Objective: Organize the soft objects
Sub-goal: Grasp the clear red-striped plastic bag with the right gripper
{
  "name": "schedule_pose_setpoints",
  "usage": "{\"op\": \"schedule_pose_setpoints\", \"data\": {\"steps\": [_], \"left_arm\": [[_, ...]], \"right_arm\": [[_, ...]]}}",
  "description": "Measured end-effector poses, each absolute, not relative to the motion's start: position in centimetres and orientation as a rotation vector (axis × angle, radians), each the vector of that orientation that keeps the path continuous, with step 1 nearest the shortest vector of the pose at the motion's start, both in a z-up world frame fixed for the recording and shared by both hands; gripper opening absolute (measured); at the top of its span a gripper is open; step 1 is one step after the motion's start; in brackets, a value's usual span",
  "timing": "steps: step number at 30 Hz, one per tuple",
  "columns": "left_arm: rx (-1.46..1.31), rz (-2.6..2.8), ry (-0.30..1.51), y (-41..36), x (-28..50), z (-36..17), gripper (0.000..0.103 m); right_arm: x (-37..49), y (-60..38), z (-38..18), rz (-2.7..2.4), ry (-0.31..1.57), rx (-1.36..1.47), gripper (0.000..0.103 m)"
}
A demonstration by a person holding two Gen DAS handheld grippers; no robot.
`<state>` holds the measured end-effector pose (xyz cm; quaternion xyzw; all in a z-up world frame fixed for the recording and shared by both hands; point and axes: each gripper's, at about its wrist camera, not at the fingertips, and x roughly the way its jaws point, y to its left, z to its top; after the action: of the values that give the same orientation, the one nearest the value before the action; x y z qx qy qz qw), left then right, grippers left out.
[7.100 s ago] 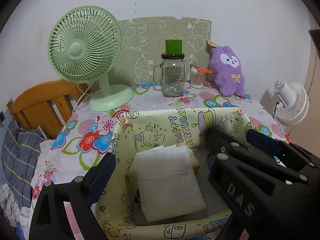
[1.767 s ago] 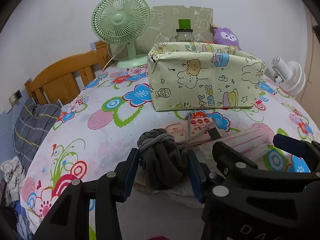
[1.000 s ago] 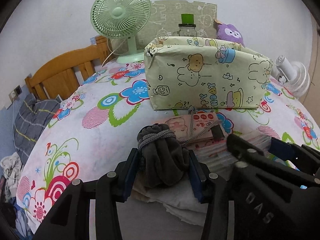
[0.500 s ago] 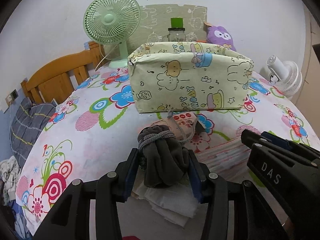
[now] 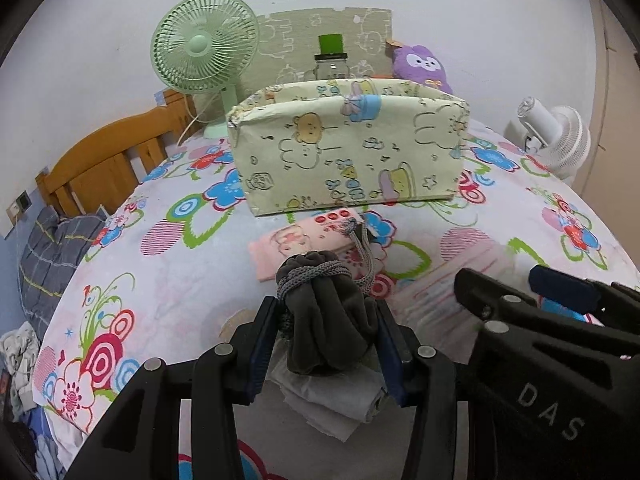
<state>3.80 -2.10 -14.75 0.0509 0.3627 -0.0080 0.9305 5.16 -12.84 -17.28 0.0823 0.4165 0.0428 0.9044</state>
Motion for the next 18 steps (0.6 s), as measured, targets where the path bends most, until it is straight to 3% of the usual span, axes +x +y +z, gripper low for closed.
{"op": "schedule_pose_setpoints", "data": {"steps": [18], "left_arm": [[0.089,-0.012,0.730,-0.9,5.4,-14.3,0.048]], "right_arm": [[8.7,-10.9,-18.4,0.117,0.894,0.211,0.056]]}}
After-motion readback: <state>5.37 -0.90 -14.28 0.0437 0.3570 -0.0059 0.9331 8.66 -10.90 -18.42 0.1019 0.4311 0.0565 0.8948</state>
